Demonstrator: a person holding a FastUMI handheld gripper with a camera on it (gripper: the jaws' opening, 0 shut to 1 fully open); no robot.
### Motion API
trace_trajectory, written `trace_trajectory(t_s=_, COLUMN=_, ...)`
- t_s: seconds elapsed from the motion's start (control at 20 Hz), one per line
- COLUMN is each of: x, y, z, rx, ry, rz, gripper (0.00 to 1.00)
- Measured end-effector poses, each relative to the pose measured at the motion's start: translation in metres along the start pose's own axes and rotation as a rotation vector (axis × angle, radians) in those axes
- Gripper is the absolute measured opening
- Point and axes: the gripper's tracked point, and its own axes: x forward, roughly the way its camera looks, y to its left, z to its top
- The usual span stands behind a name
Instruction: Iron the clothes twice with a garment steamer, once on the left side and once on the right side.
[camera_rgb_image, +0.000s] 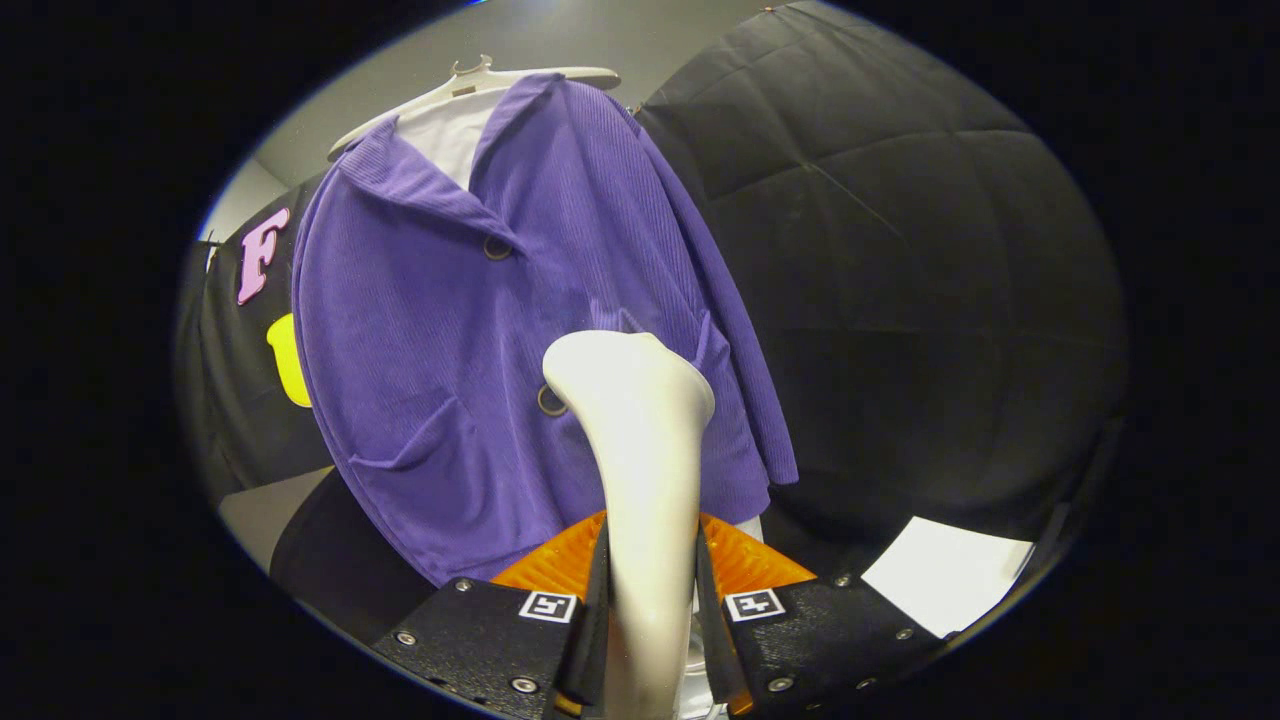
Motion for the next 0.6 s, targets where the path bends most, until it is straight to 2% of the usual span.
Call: trace_trajectory(t_s=0.6, x=0.015, y=-0.031, z=-0.103, rx=0.013, ry=0.216, rz=-0.075, gripper=0.4)
